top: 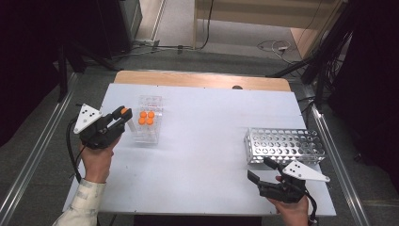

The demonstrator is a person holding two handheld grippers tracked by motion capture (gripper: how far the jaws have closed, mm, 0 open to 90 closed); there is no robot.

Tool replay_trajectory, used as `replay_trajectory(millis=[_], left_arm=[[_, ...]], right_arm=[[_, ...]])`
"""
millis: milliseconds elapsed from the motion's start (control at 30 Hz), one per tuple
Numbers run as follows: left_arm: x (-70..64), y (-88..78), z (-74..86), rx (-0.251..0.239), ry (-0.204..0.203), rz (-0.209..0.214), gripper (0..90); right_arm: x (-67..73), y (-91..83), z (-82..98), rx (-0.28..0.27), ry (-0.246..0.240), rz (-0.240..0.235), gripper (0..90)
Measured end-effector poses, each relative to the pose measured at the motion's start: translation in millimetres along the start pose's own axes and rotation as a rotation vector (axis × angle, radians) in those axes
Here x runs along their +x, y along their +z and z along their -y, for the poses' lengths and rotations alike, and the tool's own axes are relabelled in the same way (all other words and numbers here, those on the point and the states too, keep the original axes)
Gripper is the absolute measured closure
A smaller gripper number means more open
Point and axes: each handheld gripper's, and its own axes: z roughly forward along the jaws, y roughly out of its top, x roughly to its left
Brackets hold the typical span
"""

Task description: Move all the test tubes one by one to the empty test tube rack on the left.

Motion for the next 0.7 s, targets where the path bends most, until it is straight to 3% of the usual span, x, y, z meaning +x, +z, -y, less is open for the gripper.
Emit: replay_trajectory(millis=[267,700], left_arm=[[4.9,8.1,-4.4,-0.009,0.007,-0.044,70.2],[5.8,21.7,0.7,-0.002,0.007,-0.054,70.2]], right_arm=[[-0.9,-0.3,1.5,0.001,0.004,0.001,18.2],[-2.6,-2.1,2.5,-0.001,0.013,0.004,18.4]])
